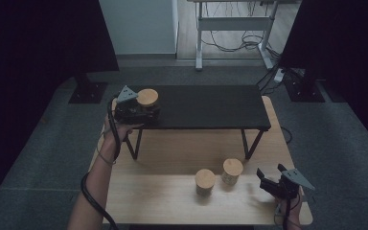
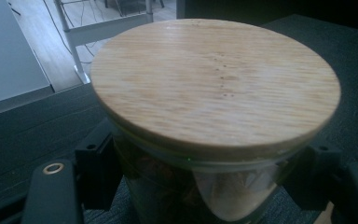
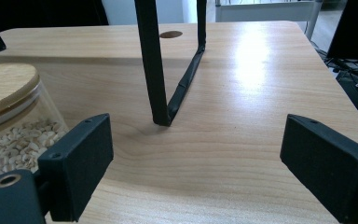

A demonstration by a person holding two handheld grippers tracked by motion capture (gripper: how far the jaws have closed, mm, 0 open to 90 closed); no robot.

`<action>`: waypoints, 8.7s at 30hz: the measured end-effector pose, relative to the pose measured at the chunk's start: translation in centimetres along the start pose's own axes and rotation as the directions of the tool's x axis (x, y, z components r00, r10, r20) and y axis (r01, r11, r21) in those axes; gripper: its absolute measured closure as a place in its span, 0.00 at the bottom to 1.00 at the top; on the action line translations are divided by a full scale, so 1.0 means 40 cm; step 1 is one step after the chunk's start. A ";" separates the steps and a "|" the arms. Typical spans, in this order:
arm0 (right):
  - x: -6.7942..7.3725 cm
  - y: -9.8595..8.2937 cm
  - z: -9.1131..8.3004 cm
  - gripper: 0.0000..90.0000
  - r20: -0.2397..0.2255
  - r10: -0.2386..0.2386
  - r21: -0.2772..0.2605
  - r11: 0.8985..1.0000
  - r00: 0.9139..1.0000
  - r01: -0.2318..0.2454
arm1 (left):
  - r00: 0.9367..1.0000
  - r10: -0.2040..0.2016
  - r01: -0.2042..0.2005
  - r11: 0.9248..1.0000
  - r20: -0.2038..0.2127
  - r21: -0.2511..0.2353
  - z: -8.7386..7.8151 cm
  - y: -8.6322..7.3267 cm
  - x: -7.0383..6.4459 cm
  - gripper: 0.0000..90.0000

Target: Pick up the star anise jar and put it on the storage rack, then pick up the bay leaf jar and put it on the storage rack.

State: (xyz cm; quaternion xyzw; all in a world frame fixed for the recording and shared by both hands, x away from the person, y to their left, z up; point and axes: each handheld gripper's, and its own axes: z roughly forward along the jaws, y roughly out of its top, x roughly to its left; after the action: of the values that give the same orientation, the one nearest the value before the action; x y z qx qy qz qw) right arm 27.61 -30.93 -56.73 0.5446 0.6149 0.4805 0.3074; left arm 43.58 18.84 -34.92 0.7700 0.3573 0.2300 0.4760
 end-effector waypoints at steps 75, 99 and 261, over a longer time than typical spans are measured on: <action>0.006 -0.003 -0.006 0.09 0.010 -0.016 0.008 1.000 1.000 0.016 | 0.998 -0.035 0.036 0.999 0.049 -0.026 -0.193 -0.416 -0.171 0.10; 0.010 -0.003 -0.005 0.08 0.004 -0.030 0.012 0.999 1.000 0.030 | 0.990 -0.099 0.096 0.995 0.095 0.033 -0.144 -0.532 -0.172 0.10; 0.456 -0.018 0.097 0.27 -0.440 -0.270 0.035 0.948 0.856 0.317 | 0.984 -0.081 0.062 0.991 0.156 0.119 -0.088 -0.572 -0.194 0.10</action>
State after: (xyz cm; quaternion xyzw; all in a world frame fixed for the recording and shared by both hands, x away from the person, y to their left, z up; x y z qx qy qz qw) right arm 26.86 -12.29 -56.08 0.3404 0.7680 0.5024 0.2046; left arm 28.61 21.55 -54.01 0.7985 0.3577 0.1292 0.4666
